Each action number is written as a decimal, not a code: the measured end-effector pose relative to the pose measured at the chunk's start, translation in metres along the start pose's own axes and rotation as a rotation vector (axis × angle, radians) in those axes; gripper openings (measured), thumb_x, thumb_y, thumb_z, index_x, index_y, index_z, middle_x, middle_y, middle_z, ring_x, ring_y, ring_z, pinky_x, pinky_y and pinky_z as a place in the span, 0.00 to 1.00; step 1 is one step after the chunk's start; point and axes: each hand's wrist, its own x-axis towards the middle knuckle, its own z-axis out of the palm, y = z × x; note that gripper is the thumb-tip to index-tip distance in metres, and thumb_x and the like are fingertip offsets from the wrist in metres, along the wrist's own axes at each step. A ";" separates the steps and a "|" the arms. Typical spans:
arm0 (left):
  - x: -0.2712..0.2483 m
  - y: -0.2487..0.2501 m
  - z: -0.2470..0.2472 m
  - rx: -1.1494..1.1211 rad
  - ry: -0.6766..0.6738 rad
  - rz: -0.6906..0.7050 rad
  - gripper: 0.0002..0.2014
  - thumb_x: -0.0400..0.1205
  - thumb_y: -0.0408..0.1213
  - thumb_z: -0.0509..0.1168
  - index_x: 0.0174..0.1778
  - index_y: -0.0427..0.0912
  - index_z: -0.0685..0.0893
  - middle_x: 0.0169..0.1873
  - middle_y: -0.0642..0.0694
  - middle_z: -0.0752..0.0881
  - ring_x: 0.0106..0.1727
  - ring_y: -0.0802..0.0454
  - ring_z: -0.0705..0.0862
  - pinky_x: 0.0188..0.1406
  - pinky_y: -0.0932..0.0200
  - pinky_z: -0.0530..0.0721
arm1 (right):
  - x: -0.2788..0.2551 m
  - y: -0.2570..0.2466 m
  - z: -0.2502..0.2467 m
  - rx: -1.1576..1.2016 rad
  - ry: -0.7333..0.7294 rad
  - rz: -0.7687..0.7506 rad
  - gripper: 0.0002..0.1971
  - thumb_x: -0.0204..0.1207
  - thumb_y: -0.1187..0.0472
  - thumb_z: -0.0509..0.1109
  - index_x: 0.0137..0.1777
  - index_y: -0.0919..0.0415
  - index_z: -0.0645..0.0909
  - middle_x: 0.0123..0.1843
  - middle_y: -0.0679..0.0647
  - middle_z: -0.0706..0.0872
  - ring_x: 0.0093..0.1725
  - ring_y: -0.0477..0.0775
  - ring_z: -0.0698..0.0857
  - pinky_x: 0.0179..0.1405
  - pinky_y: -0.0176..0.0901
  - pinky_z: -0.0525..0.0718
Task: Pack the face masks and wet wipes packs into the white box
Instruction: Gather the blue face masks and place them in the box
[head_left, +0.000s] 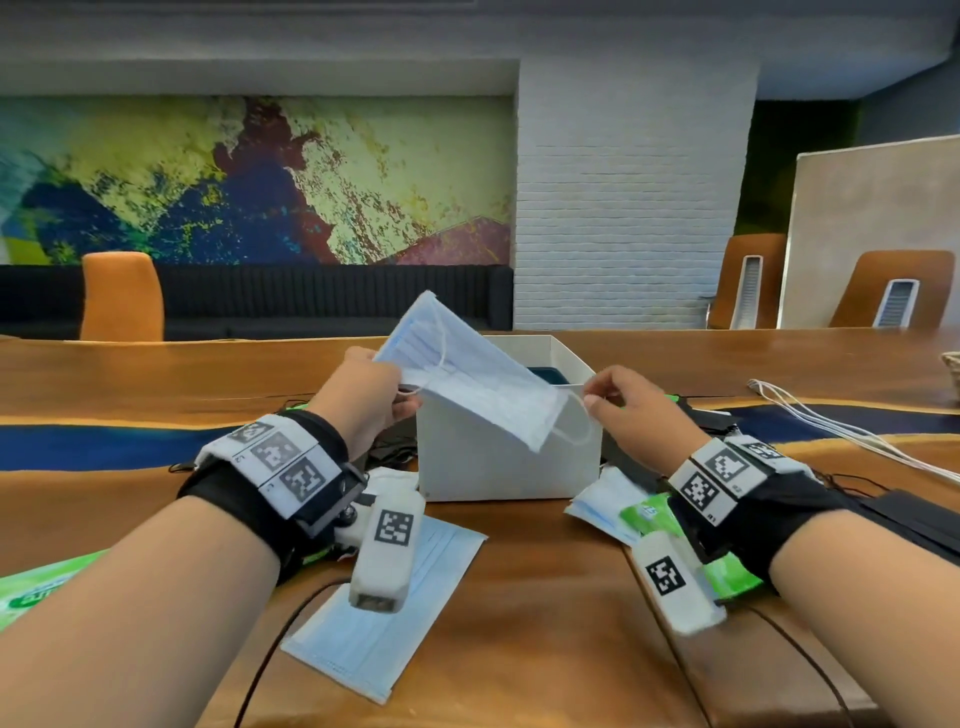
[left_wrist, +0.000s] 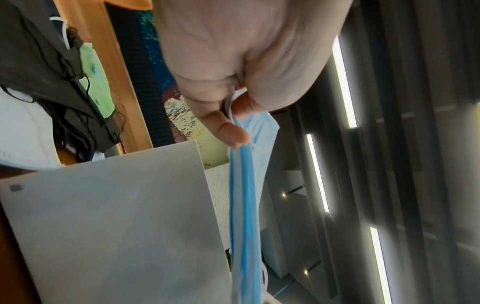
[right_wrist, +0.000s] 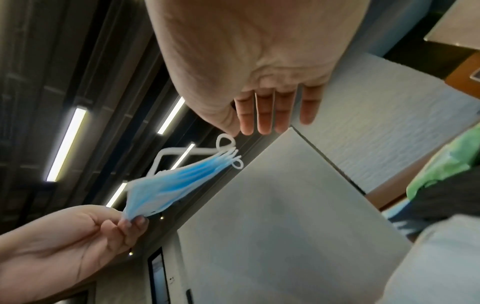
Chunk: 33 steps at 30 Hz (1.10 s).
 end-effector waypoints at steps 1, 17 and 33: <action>0.006 -0.001 -0.001 -0.099 0.008 -0.010 0.15 0.86 0.26 0.53 0.69 0.38 0.68 0.61 0.35 0.78 0.42 0.49 0.85 0.24 0.66 0.85 | 0.005 0.000 -0.002 -0.035 0.043 -0.014 0.11 0.83 0.55 0.61 0.63 0.53 0.75 0.62 0.50 0.79 0.58 0.49 0.80 0.51 0.37 0.77; 0.051 -0.008 0.038 -0.213 0.038 0.044 0.19 0.82 0.21 0.56 0.71 0.26 0.71 0.67 0.30 0.79 0.42 0.49 0.84 0.32 0.61 0.86 | 0.026 0.010 0.015 -0.516 -0.286 -0.071 0.41 0.79 0.48 0.65 0.84 0.47 0.41 0.84 0.48 0.49 0.84 0.51 0.44 0.81 0.47 0.47; 0.045 0.026 0.059 0.860 -0.107 -0.103 0.11 0.87 0.32 0.52 0.44 0.33 0.76 0.29 0.43 0.72 0.26 0.53 0.66 0.26 0.65 0.63 | 0.025 0.016 0.018 -0.412 -0.254 -0.092 0.46 0.75 0.46 0.69 0.84 0.46 0.42 0.82 0.47 0.52 0.82 0.51 0.43 0.81 0.49 0.49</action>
